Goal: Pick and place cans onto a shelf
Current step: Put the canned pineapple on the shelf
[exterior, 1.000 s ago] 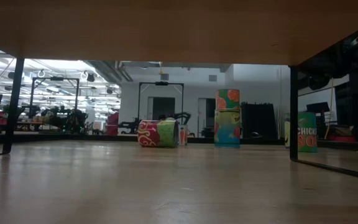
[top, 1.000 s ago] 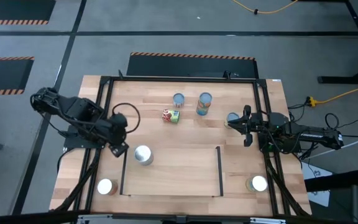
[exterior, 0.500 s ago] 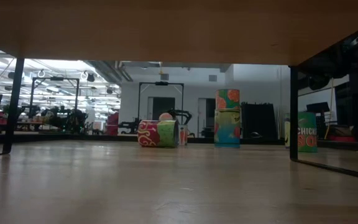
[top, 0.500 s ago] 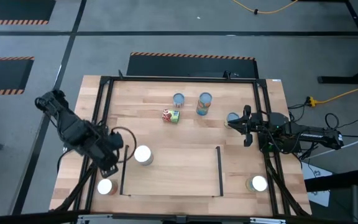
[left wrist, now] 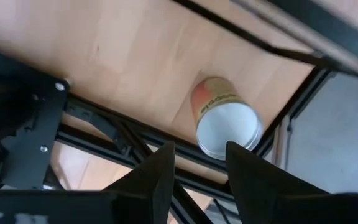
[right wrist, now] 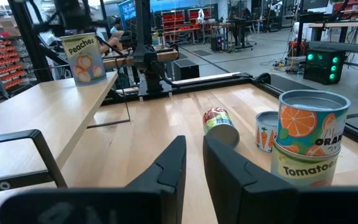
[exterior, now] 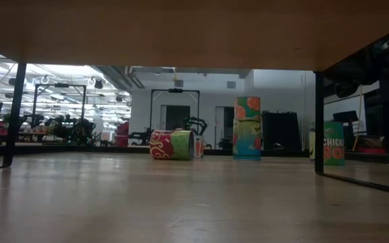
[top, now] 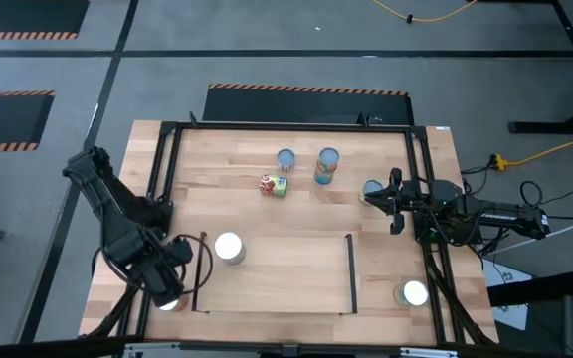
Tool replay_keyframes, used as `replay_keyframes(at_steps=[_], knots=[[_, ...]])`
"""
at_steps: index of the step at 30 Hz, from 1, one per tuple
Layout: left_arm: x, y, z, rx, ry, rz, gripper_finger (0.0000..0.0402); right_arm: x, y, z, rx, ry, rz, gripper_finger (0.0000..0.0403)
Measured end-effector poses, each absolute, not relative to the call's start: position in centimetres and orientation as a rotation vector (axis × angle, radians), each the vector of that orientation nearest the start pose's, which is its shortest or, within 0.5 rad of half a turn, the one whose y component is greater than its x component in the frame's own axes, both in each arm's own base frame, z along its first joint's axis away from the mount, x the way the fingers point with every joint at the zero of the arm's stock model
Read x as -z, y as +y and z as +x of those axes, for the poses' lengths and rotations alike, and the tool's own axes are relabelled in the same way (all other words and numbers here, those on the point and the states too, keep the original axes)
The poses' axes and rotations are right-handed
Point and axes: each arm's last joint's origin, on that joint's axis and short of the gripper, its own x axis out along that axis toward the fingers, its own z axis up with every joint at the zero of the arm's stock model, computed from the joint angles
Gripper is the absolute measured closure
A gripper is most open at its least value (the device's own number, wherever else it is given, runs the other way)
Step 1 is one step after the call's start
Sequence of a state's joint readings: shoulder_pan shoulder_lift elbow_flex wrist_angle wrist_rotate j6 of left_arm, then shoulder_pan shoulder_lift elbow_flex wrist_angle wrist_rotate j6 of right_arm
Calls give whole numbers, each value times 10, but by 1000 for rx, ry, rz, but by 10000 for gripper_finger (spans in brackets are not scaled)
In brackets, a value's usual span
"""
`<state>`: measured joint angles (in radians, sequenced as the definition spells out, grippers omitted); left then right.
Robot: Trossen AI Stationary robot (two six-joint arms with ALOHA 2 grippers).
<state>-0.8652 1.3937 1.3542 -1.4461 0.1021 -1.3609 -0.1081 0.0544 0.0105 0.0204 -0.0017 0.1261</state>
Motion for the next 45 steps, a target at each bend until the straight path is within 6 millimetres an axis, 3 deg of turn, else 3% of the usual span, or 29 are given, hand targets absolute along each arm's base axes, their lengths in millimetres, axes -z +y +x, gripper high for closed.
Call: replay_keyframes(at_steps=[18,37,45], knots=[[-256,-181,141,-270,1679,-465,266,-165,-11,100,108,17,127,342],[-227,-189,132,-205,1675,-453,266,-165,-11,100,108,17,127,342],[-224,-189,131,-193,1692,-463,266,-165,-11,100,108,17,127,342]])
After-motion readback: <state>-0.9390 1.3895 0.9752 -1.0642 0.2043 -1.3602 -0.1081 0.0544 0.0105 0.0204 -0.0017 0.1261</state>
